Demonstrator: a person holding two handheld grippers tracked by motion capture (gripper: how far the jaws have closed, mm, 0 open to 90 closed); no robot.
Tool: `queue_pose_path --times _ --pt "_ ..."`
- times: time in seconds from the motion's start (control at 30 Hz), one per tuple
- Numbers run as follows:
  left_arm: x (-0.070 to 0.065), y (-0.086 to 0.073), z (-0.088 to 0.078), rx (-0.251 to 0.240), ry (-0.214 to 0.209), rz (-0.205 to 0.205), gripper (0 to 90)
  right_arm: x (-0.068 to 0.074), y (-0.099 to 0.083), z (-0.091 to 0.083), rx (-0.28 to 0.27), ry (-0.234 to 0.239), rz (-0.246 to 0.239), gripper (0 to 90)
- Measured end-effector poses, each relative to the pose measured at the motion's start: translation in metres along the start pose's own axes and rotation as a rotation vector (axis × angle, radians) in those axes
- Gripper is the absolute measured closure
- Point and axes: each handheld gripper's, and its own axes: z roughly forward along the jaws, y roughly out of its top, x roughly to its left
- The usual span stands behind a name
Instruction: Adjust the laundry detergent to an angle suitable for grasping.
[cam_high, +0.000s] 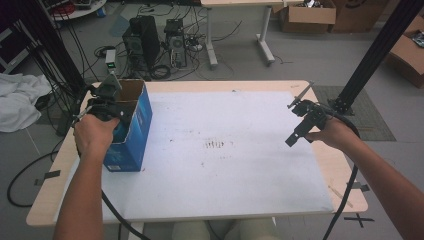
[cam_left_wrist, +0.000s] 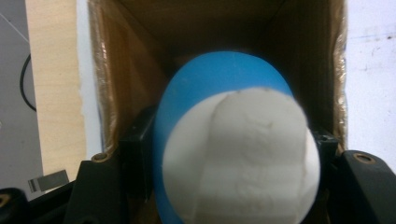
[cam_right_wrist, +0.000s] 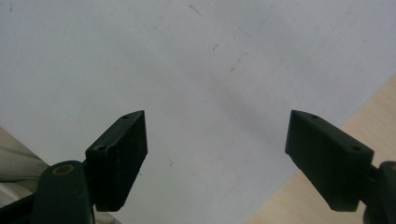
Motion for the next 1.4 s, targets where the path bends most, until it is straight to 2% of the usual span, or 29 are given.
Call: queue_pose_path --times 0.13,0.37,0.6,0.73,0.77,0.83,1.07,1.4 --pt "0.000 -0.001 0.006 0.007 -0.007 -0.004 37.7 -0.001 0.000 0.000 0.002 0.001 0.004 21.0" --pt "0.002 0.000 0.006 0.020 -0.012 -0.015 37.4 -0.002 -0.001 0.000 -0.001 0.000 0.007 21.0" --pt "0.003 -0.001 0.007 0.012 -0.015 -0.029 36.9 -0.001 -0.001 0.001 0.000 0.003 0.004 21.0" --pt "0.007 -0.001 0.007 0.017 -0.031 -0.054 34.4 -0.002 -0.002 0.002 0.001 0.004 0.003 21.0" --pt "0.008 -0.001 0.006 0.010 -0.029 -0.063 31.5 -0.002 -0.002 0.002 0.002 0.005 0.005 21.0" --pt "0.010 -0.002 0.005 -0.003 -0.041 -0.080 31.8 -0.001 -0.002 0.002 0.005 0.005 0.001 21.0" --pt "0.010 -0.002 0.002 -0.009 -0.053 -0.082 30.3 0.000 0.000 0.004 0.007 0.006 -0.005 21.0" --pt "0.015 -0.002 -0.012 -0.065 -0.056 -0.107 27.3 0.000 -0.001 0.003 0.004 0.008 -0.008 21.0"
